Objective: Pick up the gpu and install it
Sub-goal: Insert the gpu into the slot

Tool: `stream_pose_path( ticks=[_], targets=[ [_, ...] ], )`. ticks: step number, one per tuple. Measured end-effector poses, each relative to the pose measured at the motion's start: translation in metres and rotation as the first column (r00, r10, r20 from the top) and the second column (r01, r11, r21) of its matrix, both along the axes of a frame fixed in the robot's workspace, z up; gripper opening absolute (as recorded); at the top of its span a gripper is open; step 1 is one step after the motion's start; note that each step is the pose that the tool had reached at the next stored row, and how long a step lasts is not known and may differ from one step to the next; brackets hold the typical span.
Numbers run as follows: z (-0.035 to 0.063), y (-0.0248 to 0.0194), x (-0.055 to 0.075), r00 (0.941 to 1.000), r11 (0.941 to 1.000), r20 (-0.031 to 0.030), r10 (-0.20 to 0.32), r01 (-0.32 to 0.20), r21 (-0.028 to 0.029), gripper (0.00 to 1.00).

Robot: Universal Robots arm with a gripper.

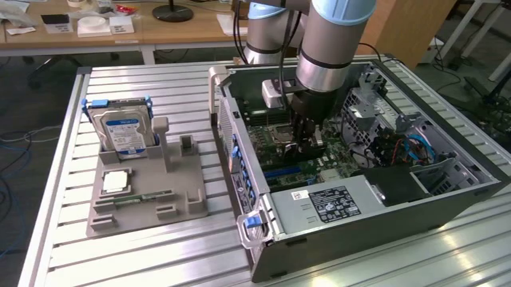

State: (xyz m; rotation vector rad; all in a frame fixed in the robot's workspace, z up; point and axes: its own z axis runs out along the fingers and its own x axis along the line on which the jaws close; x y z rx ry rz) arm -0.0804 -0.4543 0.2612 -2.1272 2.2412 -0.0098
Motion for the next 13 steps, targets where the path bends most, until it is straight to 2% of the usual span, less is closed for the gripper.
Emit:
stream_pose_path(
  ticks=[13],
  targets=[
    [-0.0001,0.0000,0.0000,1.0000,1.0000,0.0001,0.000,0.000,0.0001,0.27]
  ],
)
